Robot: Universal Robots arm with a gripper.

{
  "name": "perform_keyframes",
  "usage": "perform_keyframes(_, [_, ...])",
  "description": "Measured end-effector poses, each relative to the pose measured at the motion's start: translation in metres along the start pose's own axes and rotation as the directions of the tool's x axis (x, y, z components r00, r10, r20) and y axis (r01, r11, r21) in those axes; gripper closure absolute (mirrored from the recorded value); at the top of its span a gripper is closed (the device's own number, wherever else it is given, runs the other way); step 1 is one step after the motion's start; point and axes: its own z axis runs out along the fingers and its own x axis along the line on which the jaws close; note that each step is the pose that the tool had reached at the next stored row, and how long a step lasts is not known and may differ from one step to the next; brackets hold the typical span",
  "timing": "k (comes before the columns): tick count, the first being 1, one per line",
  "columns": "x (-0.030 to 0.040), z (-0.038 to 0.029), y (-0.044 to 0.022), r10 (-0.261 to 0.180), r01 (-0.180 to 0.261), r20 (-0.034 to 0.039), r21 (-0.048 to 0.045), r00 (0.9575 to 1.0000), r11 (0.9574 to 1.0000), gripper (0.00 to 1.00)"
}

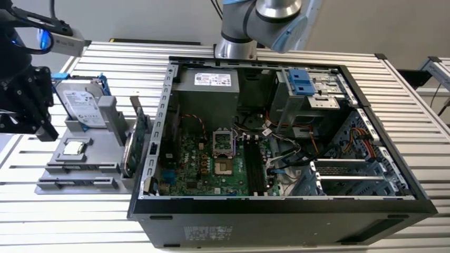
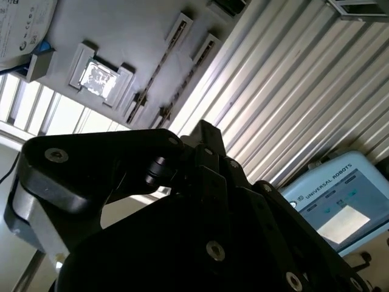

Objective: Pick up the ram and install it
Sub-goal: 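Pick up the ram and move it above insertion slot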

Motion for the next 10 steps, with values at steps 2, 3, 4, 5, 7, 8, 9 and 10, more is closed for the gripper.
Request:
perform_keyframes(2, [-0.0002, 0.0014, 0.0000, 0.002, -0.002, 0.0003, -0.0049, 1.0000, 1.0000, 1.00])
perform_keyframes(3, [-0.0002, 0.0017, 0.0000, 0.002, -0.002, 0.0023, -0.0070, 1.0000, 1.0000, 1.00])
perform_keyframes(4, [-0.0003, 0.0021, 0.0001, 0.003, -0.003, 0.0039, -0.0090, 1.0000, 1.0000, 1.00])
perform_keyframes(5, [-0.0003, 0.0029, 0.0001, 0.003, -0.003, 0.0048, -0.0102, 1.0000, 0.9999, 1.00])
perform_keyframes(7, [-0.0005, 0.0058, 0.0001, 0.003, -0.003, 0.0058, -0.0103, 1.0000, 0.9999, 1.00])
perform_keyframes(8, [-0.0005, 0.0076, 0.0002, 0.003, -0.003, 0.0061, -0.0103, 1.0000, 0.9999, 1.00])
perform_keyframes(9, [-0.0006, 0.0095, 0.0002, 0.004, -0.004, 0.0061, -0.0104, 1.0000, 0.9999, 1.00])
perform_keyframes(10, [-0.0007, 0.0111, 0.0002, 0.006, -0.006, 0.0061, -0.0105, 1.0000, 0.9999, 1.00])
